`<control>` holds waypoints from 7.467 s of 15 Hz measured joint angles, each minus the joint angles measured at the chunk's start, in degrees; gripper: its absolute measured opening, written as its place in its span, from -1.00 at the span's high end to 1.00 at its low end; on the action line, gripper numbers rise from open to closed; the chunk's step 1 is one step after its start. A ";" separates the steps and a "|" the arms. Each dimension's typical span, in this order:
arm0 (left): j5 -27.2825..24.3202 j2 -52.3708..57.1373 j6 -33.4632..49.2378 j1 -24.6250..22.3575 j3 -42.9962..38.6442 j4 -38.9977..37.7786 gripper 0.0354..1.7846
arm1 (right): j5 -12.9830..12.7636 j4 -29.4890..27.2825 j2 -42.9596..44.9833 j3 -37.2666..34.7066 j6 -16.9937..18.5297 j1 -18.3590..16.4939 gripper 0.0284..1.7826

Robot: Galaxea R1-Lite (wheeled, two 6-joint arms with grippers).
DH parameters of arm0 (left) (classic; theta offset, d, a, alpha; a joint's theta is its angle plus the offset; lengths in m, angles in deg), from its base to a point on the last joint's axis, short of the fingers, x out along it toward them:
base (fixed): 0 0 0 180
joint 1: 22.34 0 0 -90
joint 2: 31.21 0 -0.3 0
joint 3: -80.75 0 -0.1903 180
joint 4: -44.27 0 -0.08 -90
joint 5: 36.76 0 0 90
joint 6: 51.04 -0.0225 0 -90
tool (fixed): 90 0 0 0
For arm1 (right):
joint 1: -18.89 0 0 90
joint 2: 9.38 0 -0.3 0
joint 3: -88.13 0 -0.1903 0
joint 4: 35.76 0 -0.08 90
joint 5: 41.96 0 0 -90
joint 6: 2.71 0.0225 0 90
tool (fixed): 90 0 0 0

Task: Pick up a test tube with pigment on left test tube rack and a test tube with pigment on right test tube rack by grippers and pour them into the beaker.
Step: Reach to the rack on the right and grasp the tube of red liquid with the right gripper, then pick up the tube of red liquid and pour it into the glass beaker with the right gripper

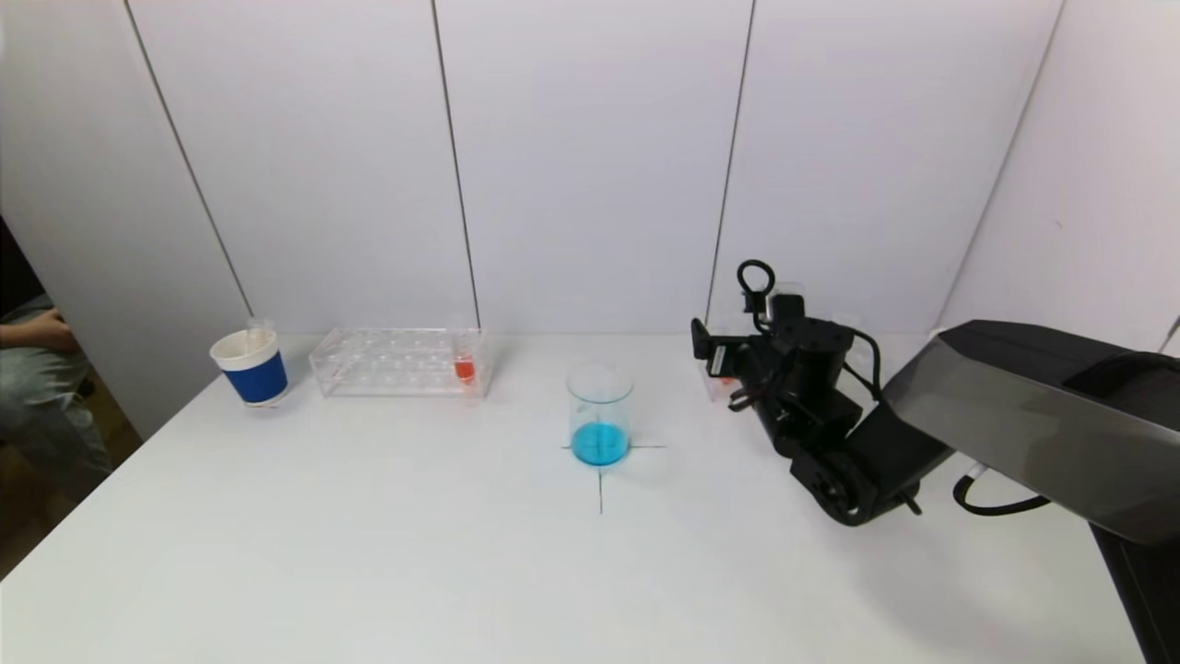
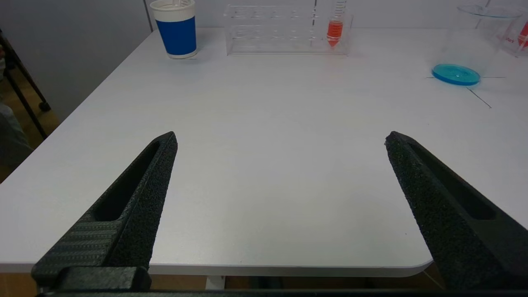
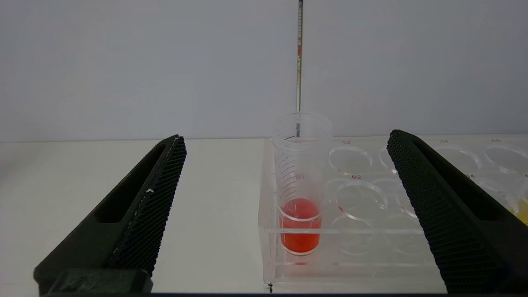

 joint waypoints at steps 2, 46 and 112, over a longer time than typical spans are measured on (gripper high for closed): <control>0.00 0.00 0.00 0.00 0.00 0.00 -0.98 | 0.00 -0.22 -0.77 1.02 -0.11 -0.17 -0.99; 0.00 0.00 0.00 0.00 0.00 0.00 -0.98 | 0.02 -5.73 -7.41 11.74 -1.29 -2.02 -0.99; 0.00 -0.02 -0.02 0.00 0.00 0.00 -0.98 | 33.59 -51.30 19.65 23.60 -25.60 0.99 0.43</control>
